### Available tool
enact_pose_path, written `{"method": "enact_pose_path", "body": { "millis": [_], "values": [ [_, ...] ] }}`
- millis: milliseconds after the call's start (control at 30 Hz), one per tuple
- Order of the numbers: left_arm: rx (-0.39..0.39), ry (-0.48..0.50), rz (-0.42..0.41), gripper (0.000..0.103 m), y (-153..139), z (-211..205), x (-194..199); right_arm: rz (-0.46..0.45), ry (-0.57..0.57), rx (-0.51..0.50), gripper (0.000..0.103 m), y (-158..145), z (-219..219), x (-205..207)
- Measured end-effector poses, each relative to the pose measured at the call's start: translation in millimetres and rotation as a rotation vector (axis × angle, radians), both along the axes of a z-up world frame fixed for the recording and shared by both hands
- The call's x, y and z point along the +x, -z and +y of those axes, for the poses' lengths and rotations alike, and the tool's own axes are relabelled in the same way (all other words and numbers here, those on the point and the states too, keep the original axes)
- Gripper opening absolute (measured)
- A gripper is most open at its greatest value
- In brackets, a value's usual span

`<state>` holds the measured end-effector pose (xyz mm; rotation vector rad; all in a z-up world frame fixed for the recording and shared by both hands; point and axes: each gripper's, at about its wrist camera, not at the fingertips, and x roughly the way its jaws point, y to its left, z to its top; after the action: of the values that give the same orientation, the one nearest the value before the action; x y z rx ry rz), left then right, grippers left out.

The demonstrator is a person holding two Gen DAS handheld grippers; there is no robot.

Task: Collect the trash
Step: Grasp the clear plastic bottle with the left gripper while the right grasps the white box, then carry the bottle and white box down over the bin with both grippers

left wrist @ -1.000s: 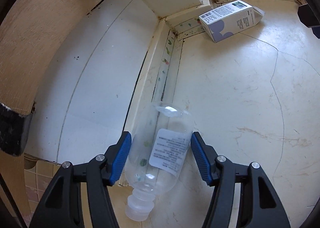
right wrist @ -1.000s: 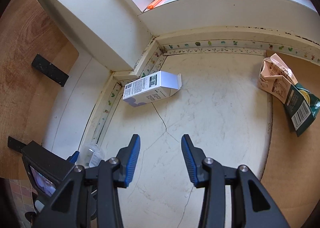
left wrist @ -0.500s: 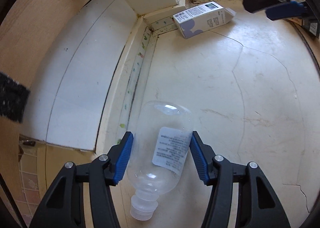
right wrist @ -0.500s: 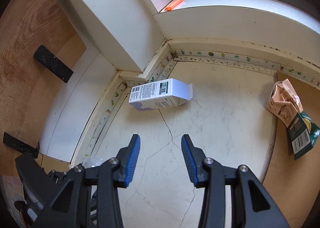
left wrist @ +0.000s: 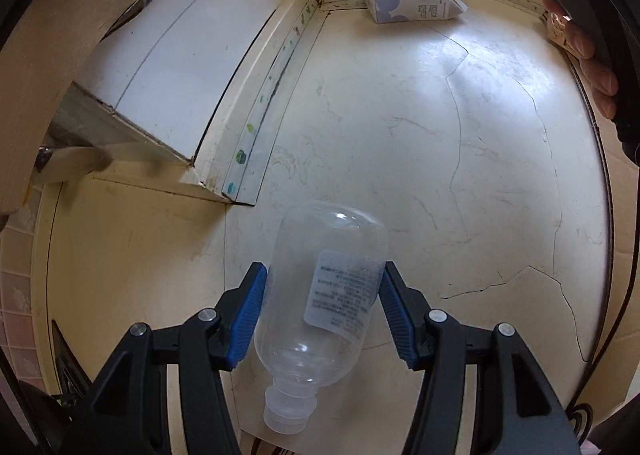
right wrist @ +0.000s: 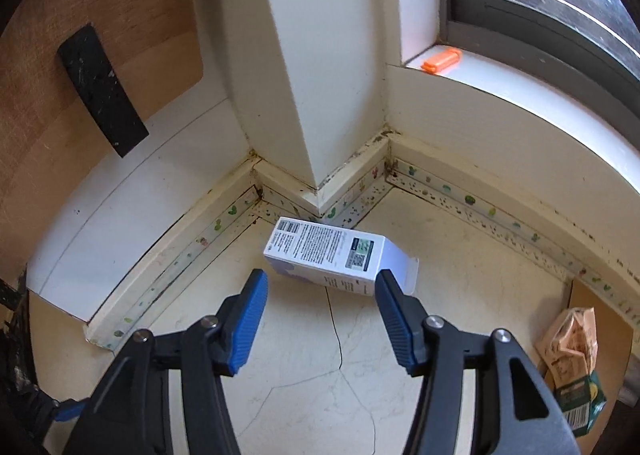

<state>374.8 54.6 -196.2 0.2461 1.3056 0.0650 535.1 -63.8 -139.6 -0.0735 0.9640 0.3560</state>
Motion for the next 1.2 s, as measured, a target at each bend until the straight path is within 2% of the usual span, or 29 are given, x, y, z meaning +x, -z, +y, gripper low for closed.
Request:
{"method": "enact_pose_path", "body": {
  "millis": [233, 400, 500, 600, 667, 733, 767, 800, 833, 1000, 1200],
  "values": [
    [-0.083, -0.066, 0.015, 0.055, 0.5, -0.8, 13.7, -0.069, -0.101, -0.176, 0.060, 9.7, 22.5, 14.4],
    [-0.098, -0.071, -0.001, 0.055, -2.7, -8.6, 26.1, -0.036, -0.172, -0.233, 0.061, 23.9, 28.6, 34.9],
    [-0.096, -0.067, -0.001, 0.055, -4.8, -13.0, 32.4, -0.011, -0.202, -0.185, 0.066, 25.3, 25.3, 44.4],
    [-0.093, -0.062, 0.002, 0.055, -3.5, -17.0, 35.5, 0.071, -0.244, -0.120, 0.066, 29.5, 22.4, 54.6],
    [-0.092, -0.061, 0.002, 0.055, -3.8, -16.2, 34.2, 0.126, -0.267, -0.117, 0.066, 36.3, 23.3, 56.6],
    [-0.095, -0.062, 0.002, 0.055, -4.0, -15.7, 38.4, 0.120, -0.298, -0.140, 0.065, 39.5, 25.6, 50.6],
    [-0.094, -0.062, 0.002, 0.055, -4.5, -15.5, 37.5, 0.117, -0.308, -0.145, 0.059, 40.7, 26.2, 47.4],
    [-0.092, -0.062, 0.002, 0.055, -5.0, -15.3, 36.4, 0.120, -0.313, -0.147, 0.042, 42.0, 26.6, 44.0],
    [-0.090, -0.059, 0.002, 0.055, -6.9, -13.9, 33.2, 0.137, -0.318, -0.139, 0.038, 43.5, 26.5, 41.4],
    [-0.086, -0.047, 0.006, 0.055, -5.3, -16.4, 25.8, 0.169, -0.284, -0.084, 0.035, 39.3, 21.8, 21.9],
    [-0.100, -0.022, -0.025, 0.055, -21.2, -14.3, -1.7, 0.229, -0.214, 0.008, 0.035, 15.5, 16.7, -22.9]
  ]
}}
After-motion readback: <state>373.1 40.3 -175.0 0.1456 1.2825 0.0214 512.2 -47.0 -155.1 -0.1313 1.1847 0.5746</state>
